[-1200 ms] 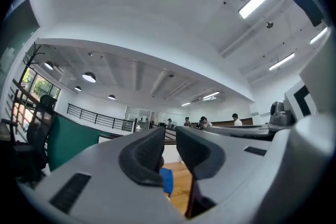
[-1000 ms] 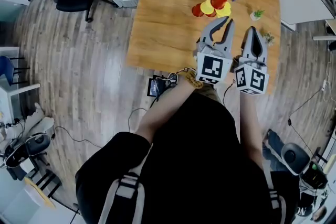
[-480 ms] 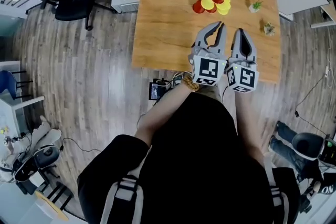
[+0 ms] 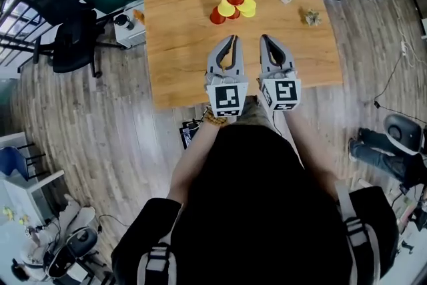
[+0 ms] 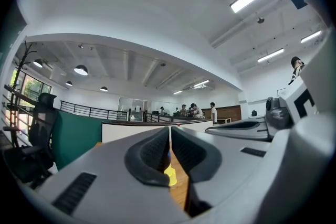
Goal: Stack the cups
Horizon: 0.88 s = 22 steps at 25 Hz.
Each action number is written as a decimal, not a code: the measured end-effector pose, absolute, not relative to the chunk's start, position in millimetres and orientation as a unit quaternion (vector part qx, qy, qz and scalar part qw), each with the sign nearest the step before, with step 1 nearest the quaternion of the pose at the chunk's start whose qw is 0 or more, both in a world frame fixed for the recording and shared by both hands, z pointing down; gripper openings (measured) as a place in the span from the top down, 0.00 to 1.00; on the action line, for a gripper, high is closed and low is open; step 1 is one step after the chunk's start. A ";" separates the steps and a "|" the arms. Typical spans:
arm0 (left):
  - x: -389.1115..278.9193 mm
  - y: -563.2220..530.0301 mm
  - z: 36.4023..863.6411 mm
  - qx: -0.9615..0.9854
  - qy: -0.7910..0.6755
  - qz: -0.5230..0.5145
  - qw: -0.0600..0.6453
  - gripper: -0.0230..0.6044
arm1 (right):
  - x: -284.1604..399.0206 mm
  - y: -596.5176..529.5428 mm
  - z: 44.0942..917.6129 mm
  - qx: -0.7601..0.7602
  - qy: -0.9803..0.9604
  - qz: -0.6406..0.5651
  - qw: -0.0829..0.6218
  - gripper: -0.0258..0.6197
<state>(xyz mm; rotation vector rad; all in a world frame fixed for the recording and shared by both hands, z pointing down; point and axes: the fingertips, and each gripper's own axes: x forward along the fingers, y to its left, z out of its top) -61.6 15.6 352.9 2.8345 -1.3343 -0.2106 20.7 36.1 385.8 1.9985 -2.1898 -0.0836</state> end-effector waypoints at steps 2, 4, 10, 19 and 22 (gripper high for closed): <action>-61.7 14.5 354.5 0.903 -0.425 -0.066 -0.001 0.91 | 17.4 36.1 386.7 0.667 -0.739 -0.030 0.092 0.95; -60.8 14.3 356.4 0.904 -0.423 -0.064 -0.001 0.91 | 15.0 36.2 387.2 0.662 -0.743 -0.032 0.095 0.95; -61.7 16.0 364.2 0.904 -0.423 -0.056 0.001 0.92 | 7.2 41.4 384.9 0.653 -0.750 -0.037 0.099 0.95; -58.9 22.6 374.2 0.905 -0.423 -0.037 0.001 0.92 | 5.0 50.1 383.7 0.655 -0.751 -0.035 0.073 0.95; -52.4 31.1 379.7 0.909 -0.416 -0.034 0.009 0.92 | 10.9 63.7 394.8 0.654 -0.749 -0.028 0.102 0.95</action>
